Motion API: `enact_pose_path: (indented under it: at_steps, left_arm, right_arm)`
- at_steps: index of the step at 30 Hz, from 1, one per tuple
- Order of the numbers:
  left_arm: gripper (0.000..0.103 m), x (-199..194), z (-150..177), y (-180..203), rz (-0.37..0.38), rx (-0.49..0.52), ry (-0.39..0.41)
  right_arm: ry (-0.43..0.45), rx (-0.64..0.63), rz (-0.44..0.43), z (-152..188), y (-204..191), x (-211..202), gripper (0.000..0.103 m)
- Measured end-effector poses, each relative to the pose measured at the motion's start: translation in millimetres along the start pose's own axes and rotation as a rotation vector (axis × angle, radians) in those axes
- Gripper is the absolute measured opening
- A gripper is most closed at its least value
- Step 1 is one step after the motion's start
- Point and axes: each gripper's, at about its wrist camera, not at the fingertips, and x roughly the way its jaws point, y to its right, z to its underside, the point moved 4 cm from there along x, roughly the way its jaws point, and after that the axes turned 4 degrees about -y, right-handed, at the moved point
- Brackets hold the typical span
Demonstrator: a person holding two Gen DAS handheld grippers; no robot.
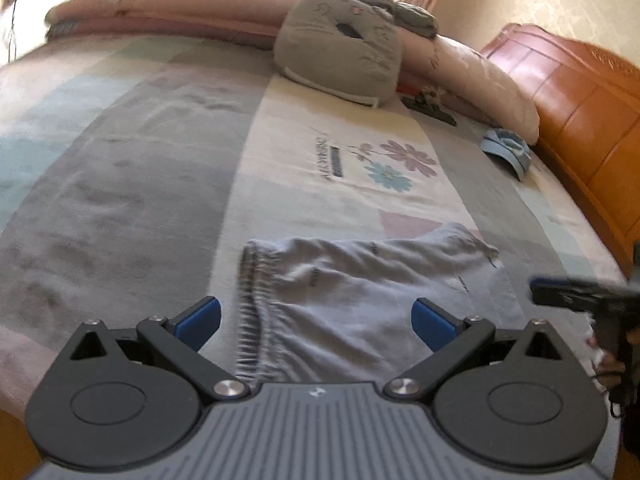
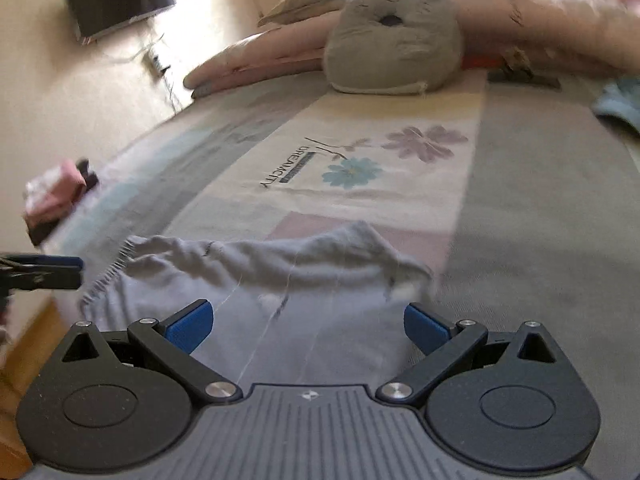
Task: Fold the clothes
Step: 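Grasp the folded grey pants edge with the left tool while the right tool grasps the shirt hem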
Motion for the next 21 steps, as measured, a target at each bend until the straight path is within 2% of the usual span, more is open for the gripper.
enact_pose_path:
  at_steps: [6,10,16,21]
  left_arm:
    - [0.101,27,9,-49,0.189,-0.251,-0.120]
    - [0.101,44,15,-67,0.312,-0.398,-0.179]
    - [0.101,60,4,-71,0.406,-0.421,-0.190]
    - [0.101,77,-13,-70,0.435,-0.414,-0.200]
  right_arm:
    - [-0.062,0.290,-0.166,21,45,-19,0.103]
    - [-0.105,0.378,-0.264,28,55,-10,0.103]
    - [-0.139,0.413,-0.349,22,56,7,0.103]
    - [-0.144,0.387,-0.378,6,51,27,0.103]
